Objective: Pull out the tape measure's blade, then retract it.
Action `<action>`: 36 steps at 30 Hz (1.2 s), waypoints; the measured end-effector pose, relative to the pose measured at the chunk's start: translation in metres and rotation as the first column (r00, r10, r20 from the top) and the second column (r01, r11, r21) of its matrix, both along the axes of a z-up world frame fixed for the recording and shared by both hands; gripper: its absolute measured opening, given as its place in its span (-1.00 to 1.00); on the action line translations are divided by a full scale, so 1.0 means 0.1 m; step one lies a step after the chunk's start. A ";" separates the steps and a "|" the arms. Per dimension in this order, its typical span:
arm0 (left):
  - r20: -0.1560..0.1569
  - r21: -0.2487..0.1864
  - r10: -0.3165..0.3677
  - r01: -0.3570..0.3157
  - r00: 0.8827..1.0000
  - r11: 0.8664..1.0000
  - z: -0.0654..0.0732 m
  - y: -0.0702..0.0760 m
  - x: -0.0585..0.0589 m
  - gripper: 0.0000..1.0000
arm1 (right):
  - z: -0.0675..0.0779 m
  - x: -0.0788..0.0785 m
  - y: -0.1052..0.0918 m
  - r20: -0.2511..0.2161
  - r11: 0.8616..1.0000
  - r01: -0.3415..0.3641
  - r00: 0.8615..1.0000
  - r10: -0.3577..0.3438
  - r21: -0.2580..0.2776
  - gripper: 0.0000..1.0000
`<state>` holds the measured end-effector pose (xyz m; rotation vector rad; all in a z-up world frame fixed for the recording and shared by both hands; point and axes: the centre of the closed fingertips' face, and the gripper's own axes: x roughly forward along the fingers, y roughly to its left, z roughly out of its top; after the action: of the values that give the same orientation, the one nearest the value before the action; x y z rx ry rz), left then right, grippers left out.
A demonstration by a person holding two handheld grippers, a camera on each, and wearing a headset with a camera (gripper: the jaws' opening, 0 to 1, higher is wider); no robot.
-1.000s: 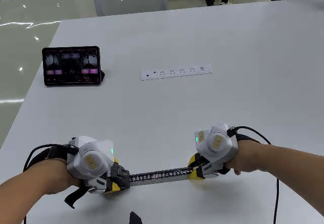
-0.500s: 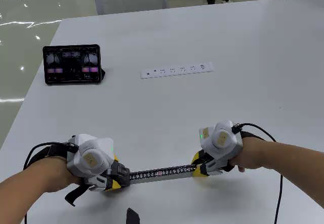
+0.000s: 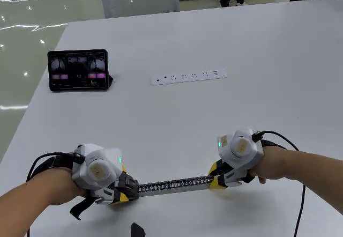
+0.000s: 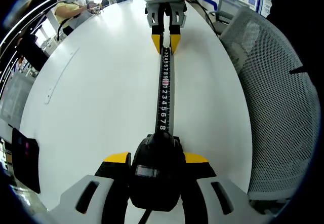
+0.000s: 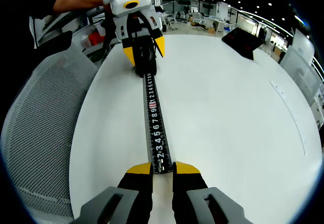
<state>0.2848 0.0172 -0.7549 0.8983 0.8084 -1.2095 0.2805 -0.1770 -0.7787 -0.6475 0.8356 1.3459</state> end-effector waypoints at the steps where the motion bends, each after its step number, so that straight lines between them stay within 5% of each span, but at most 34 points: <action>1: 0.001 0.001 -0.001 0.001 1.000 1.000 0.00 0.00 0.00 -0.32 | 0.00 0.00 0.00 0.001 1.000 0.002 1.000 -0.002 0.001 -0.79; 36: 0.006 -0.012 -0.005 0.005 1.000 1.000 0.01 0.00 0.00 -0.32 | 0.00 -0.02 -0.23 0.001 1.000 0.027 1.000 -0.027 -0.009 -0.80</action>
<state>0.2844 0.0175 -0.7542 0.8943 0.7933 -1.2144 0.2781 -0.1999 -0.7787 -0.6419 0.8470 1.3181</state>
